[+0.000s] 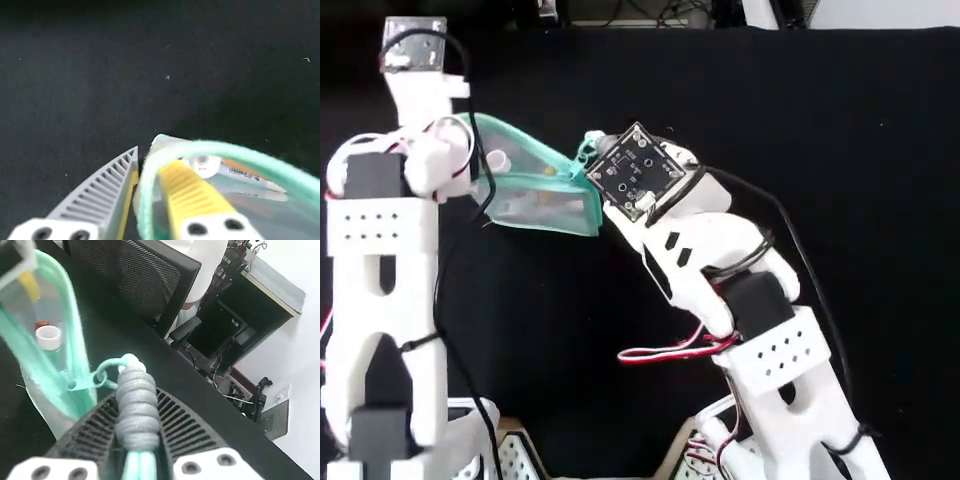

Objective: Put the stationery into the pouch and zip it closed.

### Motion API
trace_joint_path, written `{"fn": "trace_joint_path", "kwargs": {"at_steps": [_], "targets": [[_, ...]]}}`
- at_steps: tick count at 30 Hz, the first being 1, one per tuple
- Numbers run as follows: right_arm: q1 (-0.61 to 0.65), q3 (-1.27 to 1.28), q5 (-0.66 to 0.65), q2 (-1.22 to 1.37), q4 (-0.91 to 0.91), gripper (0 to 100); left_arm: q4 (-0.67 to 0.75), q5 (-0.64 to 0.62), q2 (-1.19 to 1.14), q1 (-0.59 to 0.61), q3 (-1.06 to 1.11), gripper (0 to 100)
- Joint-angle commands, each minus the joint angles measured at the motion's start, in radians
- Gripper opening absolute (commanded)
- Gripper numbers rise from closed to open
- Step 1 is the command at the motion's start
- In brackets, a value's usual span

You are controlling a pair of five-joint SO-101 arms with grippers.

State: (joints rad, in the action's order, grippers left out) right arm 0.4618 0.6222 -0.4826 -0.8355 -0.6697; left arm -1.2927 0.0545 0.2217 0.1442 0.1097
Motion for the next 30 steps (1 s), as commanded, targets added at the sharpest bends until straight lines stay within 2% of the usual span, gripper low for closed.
{"fn": "trace_joint_path", "kwargs": {"at_steps": [1,3,10,16,21,25,30], "targets": [[-0.012,-0.065,-0.008,-0.002,0.003,1.2,-0.011,0.003,0.071,0.05,0.102,18],[-0.012,-0.065,-0.008,0.002,0.015,1.2,-0.011,0.002,0.129,0.077,0.104,22],[-0.011,-0.065,0.003,-0.004,0.034,1.2,0.006,-0.109,0.384,0.147,0.157,22],[-0.011,-0.041,0.149,0.004,0.069,1.2,0.14,-0.193,0.657,0.148,0.348,22],[-0.015,0.005,0.158,0.005,0.135,1.2,0.272,-0.247,0.914,0.148,0.509,22],[-0.011,0.021,0.161,0.005,0.161,1.2,0.322,-0.282,1.089,0.148,0.581,22],[-0.012,0.022,0.161,0.002,0.16,1.2,0.353,-0.265,1.163,0.186,0.631,22]]}}
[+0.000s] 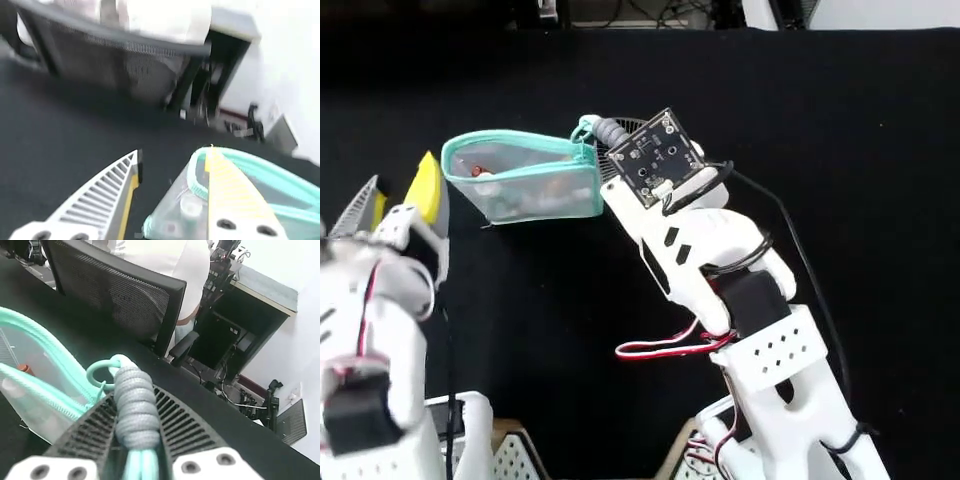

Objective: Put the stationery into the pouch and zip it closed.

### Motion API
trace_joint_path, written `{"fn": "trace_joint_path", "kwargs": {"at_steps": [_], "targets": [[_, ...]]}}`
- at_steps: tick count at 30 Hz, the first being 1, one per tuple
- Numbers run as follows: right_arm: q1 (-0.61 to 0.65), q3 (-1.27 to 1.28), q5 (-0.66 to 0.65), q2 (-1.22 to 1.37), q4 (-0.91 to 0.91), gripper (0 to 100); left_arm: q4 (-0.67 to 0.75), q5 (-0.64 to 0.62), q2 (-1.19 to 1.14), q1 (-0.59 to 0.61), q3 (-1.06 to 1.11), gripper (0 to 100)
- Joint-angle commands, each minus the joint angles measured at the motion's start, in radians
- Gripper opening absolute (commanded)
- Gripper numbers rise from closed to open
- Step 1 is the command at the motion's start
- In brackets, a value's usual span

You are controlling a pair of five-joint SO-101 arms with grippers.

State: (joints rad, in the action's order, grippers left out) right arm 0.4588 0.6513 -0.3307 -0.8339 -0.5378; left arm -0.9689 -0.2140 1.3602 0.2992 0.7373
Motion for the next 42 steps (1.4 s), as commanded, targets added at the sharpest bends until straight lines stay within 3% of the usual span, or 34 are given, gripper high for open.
{"fn": "trace_joint_path", "kwargs": {"at_steps": [1,7,14,19,29,34,42], "targets": [[-0.009,-0.007,0.009,0.002,0.028,1.2,0.029,0.025,0.021,0.035,0.016,22],[-0.009,-0.01,0.011,0.002,0.034,1.2,0.031,0.086,-0.086,0.027,0.053,22],[-0.014,-0.028,0.092,0.002,0.035,1.2,0.055,0.166,-0.341,-0.122,0.031,22],[-0.014,-0.03,0.094,0.002,0.035,1.2,0.071,0.173,-0.476,-0.139,-0.002,22],[-0.008,-0.024,0.08,0.002,0.021,1.2,0.359,-0.048,-0.686,-0.065,0.039,22],[0.103,-0.027,-0.115,-0.018,-0.072,1.2,0.382,-0.084,-0.723,-0.042,0.036,22],[0.301,-0.031,-0.25,-0.128,-0.207,1.2,0.374,-0.083,-0.723,-0.102,0.045,22]]}}
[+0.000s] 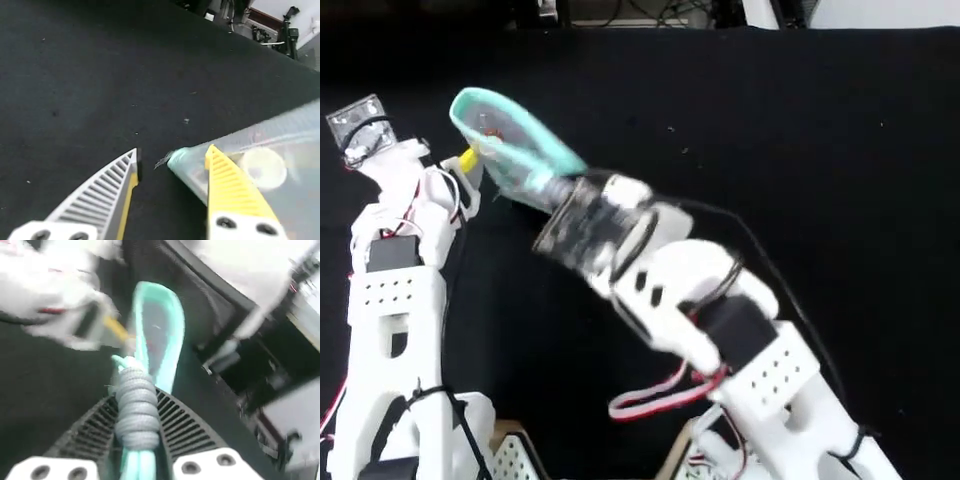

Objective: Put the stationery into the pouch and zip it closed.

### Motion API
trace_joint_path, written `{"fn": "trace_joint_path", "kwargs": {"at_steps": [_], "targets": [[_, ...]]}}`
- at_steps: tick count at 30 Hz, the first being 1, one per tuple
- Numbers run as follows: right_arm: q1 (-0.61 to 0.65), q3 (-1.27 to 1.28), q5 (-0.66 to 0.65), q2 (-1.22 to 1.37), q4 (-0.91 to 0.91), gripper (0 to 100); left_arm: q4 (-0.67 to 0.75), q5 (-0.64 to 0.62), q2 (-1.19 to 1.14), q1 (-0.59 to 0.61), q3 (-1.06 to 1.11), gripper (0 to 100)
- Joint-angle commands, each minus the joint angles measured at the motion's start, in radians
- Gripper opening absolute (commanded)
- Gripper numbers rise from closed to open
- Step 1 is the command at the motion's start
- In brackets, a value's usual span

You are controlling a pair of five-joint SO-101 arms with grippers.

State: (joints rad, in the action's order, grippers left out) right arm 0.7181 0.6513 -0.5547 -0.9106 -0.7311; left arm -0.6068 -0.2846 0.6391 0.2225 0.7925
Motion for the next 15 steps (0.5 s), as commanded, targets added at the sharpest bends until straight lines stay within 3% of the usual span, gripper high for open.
{"fn": "trace_joint_path", "kwargs": {"at_steps": [1,4,12,15], "targets": [[0.038,-0.033,-0.025,-0.062,-0.012,1.2,0.012,-0.012,-0.002,-0.025,-0.01,22],[0.021,-0.03,0.008,-0.088,0.041,1.2,0.012,-0.012,-0.002,-0.025,-0.01,22],[-0.207,-0.022,0.249,-0.07,0.183,1.2,-0.052,-0.008,0.0,-0.028,-0.021,22],[-0.209,-0.019,0.253,-0.028,0.196,1.2,-0.143,0.087,0.0,-0.07,-0.053,22]]}}
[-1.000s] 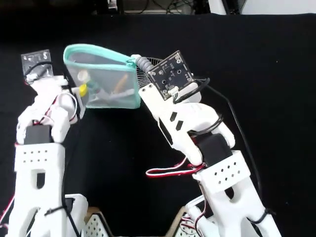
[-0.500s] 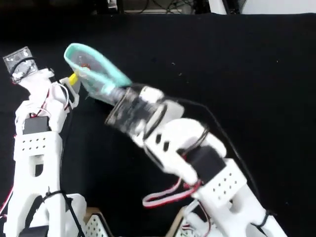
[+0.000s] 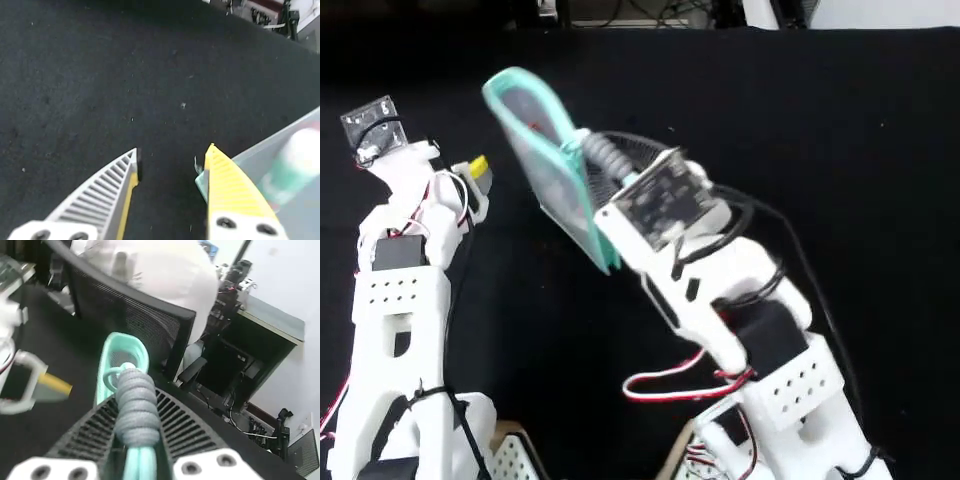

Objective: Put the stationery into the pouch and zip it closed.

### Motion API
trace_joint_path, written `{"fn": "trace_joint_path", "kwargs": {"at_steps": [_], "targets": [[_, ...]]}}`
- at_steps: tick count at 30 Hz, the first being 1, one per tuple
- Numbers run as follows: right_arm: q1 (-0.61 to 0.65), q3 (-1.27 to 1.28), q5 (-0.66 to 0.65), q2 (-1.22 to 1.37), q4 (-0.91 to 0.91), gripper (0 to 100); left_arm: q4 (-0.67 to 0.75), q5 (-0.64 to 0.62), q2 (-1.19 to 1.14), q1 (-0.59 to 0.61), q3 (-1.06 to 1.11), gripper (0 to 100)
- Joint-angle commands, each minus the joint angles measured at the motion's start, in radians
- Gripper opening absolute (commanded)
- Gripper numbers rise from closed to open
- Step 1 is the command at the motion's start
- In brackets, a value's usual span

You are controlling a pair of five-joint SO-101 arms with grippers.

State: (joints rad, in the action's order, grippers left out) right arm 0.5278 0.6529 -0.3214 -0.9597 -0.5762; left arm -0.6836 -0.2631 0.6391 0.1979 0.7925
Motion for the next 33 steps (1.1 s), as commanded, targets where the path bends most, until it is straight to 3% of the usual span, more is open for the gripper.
{"fn": "trace_joint_path", "kwargs": {"at_steps": [1,8,16,20,24,29,33], "targets": [[-0.018,-0.021,0.02,0.036,0.043,1.2,-0.115,0.092,0.0,-0.065,-0.076,22],[-0.021,-0.027,0.014,0.108,0.044,1.2,-0.396,0.158,0.0,-0.177,-0.229,23],[-0.087,-0.028,0.02,0.189,0.081,1.2,-0.554,0.261,0.12,-0.278,-0.245,30],[-0.118,-0.022,0.021,0.252,0.124,1.2,-0.496,0.252,0.255,-0.286,-0.162,30],[-0.115,-0.027,0.021,0.306,0.126,1.2,-0.341,0.167,0.397,-0.295,-0.007,30],[-0.114,-0.025,0.021,0.321,0.124,1.2,-0.181,0.15,0.586,-0.367,0.185,30],[-0.084,-0.022,0.021,0.321,0.121,1.2,-0.152,0.157,0.718,-0.437,0.268,30]]}}
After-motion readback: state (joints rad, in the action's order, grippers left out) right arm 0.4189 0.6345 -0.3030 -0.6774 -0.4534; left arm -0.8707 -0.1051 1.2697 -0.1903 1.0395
